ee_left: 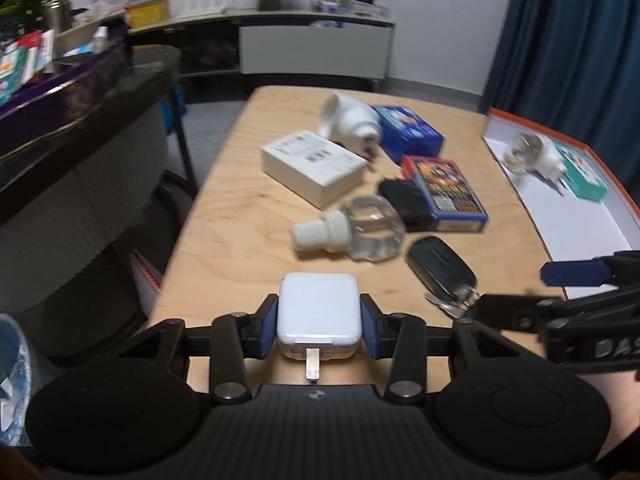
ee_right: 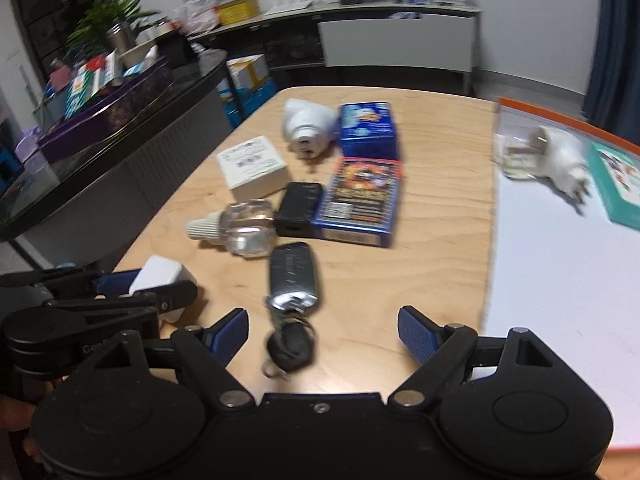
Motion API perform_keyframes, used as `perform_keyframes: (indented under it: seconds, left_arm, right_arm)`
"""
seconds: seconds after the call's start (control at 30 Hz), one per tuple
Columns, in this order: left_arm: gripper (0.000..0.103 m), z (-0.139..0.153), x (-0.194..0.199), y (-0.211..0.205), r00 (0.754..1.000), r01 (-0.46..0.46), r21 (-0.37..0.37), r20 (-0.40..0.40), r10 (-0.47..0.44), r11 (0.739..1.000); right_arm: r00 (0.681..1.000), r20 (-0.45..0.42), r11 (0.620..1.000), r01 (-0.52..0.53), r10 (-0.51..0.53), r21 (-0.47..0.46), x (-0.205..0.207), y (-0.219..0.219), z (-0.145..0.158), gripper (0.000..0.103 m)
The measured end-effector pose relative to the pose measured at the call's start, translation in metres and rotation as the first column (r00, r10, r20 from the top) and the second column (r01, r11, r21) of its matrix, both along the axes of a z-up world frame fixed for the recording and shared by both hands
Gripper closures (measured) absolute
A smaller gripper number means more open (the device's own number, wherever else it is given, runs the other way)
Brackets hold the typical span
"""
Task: Organize rigid objects
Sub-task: 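Grasp the white charger with left tool while right tool grasps the black key fob, then carry the charger and key fob over the white tray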
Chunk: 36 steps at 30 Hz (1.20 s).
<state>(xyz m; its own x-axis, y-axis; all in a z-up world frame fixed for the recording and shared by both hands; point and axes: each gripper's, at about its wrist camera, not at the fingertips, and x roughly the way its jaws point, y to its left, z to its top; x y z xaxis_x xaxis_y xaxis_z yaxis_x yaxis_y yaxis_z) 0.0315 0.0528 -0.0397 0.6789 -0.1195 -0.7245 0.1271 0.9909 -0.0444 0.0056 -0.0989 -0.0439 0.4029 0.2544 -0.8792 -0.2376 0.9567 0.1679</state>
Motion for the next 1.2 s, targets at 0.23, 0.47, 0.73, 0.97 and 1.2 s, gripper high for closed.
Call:
perform_keyframes:
  seconds: [0.23, 0.47, 0.73, 0.97, 1.2]
  left_arm:
    - [0.060, 0.006, 0.002, 0.014, 0.999, -0.046, -0.013, 0.013, 0.047, 0.999]
    - [0.060, 0.006, 0.001, 0.016, 0.999, -0.044, -0.032, 0.021, 0.045, 0.999]
    - [0.060, 0.014, -0.002, 0.010, 0.999, -0.028, -0.051, 0.038, 0.030, 0.998]
    - [0.061, 0.032, -0.004, -0.013, 0.997, 0.018, -0.060, 0.081, -0.013, 0.998]
    - [0.060, 0.059, -0.004, -0.050, 0.988, 0.093, -0.072, 0.133, -0.083, 0.993]
  right_arm:
    - [0.999, -0.035, 0.999, -0.040, 0.039, -0.031, 0.025, 0.030, -0.021, 0.017]
    - [0.999, -0.001, 0.994, -0.048, 0.048, -0.099, 0.031, 0.038, -0.027, 0.059]
    - [0.998, 0.056, 0.997, -0.011, 0.016, -0.082, 0.020, 0.020, -0.004, 0.059]
    - [0.988, 0.142, 0.996, 0.068, -0.059, -0.063, 0.009, -0.010, 0.035, 0.059]
    - [0.963, 0.231, 0.986, 0.158, -0.143, -0.047, 0.001, -0.048, 0.072, 0.059]
